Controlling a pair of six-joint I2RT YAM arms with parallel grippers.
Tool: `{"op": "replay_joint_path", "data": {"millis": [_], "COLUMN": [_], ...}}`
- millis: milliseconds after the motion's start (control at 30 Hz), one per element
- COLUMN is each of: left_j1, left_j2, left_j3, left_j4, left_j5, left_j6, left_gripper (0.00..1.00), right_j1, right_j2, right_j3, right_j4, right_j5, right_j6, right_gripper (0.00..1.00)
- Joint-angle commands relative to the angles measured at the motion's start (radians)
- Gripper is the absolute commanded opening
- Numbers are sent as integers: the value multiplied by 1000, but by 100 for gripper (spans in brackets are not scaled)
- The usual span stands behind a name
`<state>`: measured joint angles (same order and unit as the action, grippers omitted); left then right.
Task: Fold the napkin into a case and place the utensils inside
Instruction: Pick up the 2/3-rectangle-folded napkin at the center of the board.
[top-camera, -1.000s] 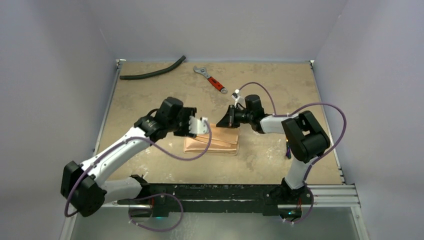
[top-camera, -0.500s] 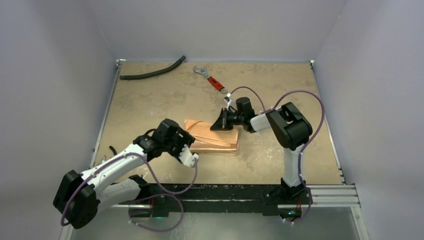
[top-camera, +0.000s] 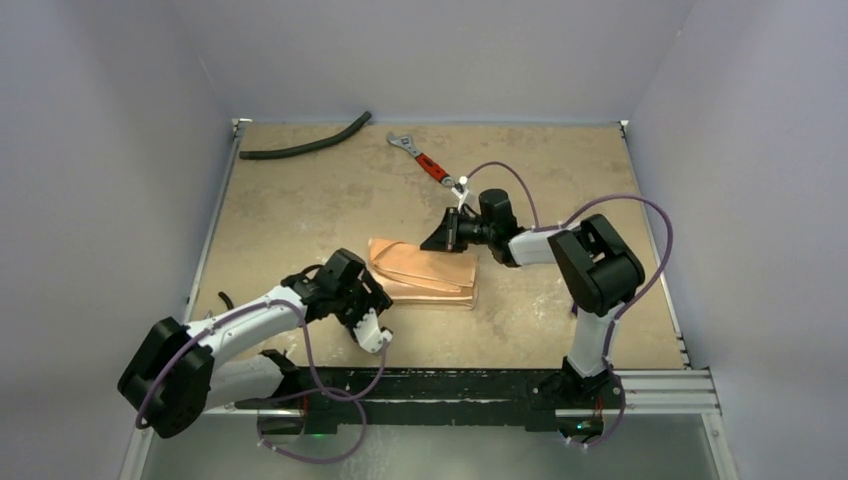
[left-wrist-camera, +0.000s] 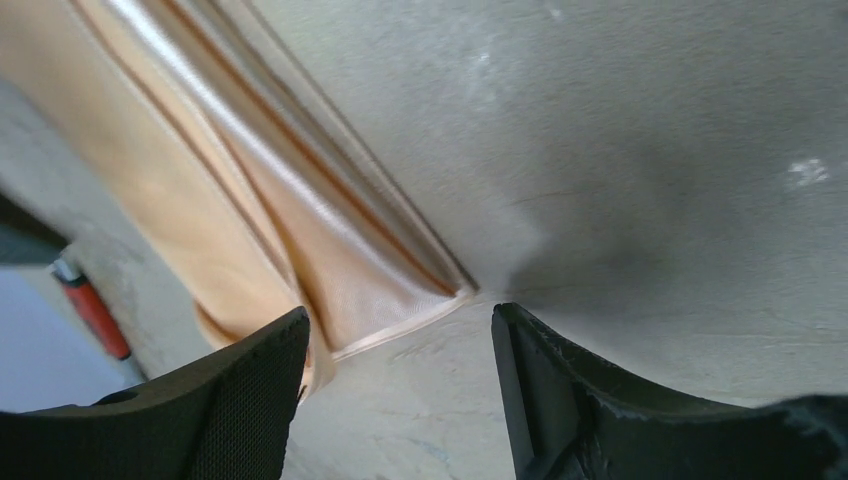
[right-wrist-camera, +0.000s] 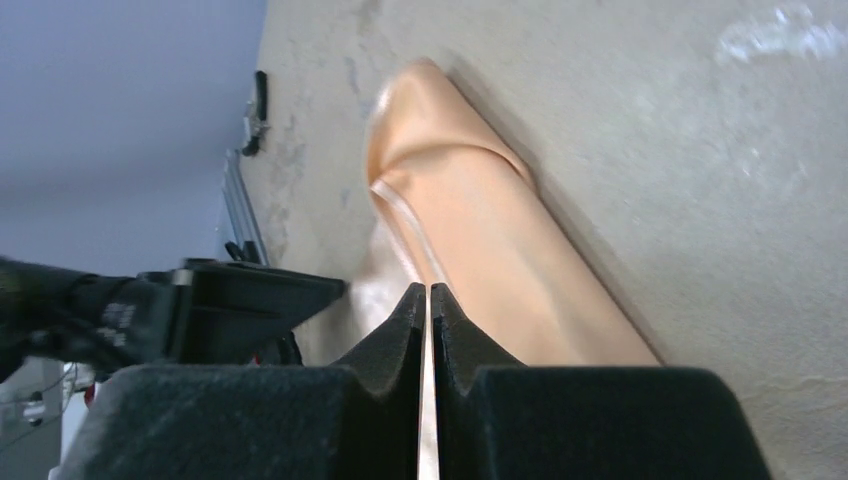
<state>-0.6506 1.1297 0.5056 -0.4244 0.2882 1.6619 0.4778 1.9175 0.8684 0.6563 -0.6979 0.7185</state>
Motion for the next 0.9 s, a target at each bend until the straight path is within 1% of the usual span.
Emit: {"op": "replay_joint_path", "data": {"millis": [0, 133, 233, 267, 367, 567, 633, 867], "left_j1": [-3, -3, -4, -4, -3, -4, -4, -4], "left_j2": [56, 91, 114, 128, 161, 178, 179, 184], "left_j3": [12, 12, 14, 21, 41, 32, 33, 83], "left_j4": [-53, -56, -3, 1, -4, 35, 64, 198], "left_j5": [39, 34, 27, 25, 23, 26, 28, 16], "left_j6": [67, 88, 58, 48, 28, 4, -16, -179], "left_gripper": [65, 63, 61, 59, 49, 41, 35, 5], "right_j1": [27, 77, 113, 120, 134, 154, 157, 159], "right_j2": [-75, -22, 13, 23, 64, 137, 150, 160], "right_j3": [6, 47, 75, 77, 62, 45, 31, -10], "right_j4": [32, 58, 68, 75, 117, 104, 99, 93], "right_j5": [7, -6, -5, -6, -18, 28, 46, 67], "right_j6": [-14, -5, -18, -22, -22, -67, -67, -79], "right_gripper": [7, 7, 7, 7, 6, 5, 4, 2]}}
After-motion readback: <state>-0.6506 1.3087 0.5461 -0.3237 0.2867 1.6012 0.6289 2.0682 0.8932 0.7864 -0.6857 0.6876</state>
